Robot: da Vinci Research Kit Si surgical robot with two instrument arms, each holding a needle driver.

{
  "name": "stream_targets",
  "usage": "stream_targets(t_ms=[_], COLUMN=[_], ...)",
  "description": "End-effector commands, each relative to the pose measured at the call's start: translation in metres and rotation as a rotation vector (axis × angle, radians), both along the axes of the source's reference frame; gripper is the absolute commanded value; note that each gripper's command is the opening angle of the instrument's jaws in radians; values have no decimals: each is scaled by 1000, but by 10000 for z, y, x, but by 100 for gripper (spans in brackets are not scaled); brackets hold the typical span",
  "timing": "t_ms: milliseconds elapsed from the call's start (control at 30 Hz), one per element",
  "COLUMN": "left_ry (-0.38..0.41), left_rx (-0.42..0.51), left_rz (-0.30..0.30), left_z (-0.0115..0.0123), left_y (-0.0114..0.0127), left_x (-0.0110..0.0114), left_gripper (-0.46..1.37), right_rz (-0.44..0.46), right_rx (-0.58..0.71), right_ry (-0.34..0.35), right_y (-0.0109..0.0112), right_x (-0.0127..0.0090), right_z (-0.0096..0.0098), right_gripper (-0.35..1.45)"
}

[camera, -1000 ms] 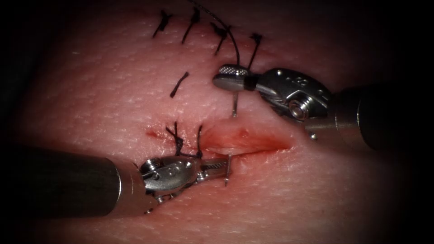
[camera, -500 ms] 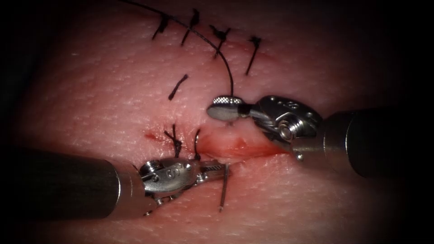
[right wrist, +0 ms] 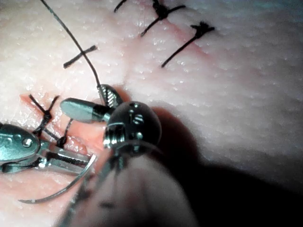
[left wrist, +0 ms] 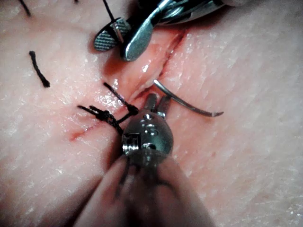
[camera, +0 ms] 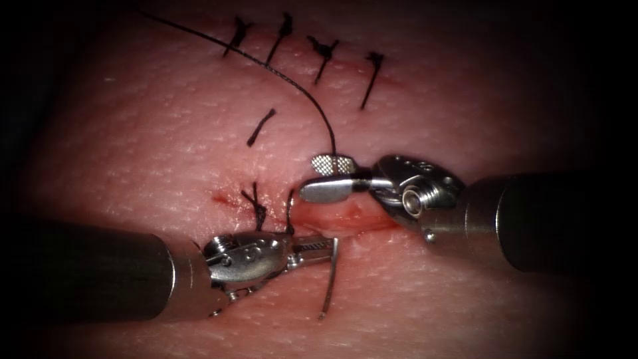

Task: Wound Closure
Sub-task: With the left gripper, grab the needle and extract it.

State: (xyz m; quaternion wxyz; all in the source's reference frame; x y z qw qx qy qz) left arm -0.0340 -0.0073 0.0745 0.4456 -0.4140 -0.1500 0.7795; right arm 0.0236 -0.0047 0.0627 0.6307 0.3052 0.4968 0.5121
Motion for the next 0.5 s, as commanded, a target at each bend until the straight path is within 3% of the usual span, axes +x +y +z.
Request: stream_targets(t_ms=[33,200,500], left_ry=[0,-2,-3], left_rx=[-5,-12,-60], left_rz=[5,15,63], left_z=[0,-1,-3], left_y=[0,0,-2], left_x=[0,0,0], left_gripper=[-5,-6,-10], right_rz=[-4,6,-7], right_rx=[-23,-62,-94], right_ry=[4,-2,-2], right_y=[2,16,11], right_x=[-2,-9,-10], right_z=[2,8,9], right_gripper=[131,141,134])
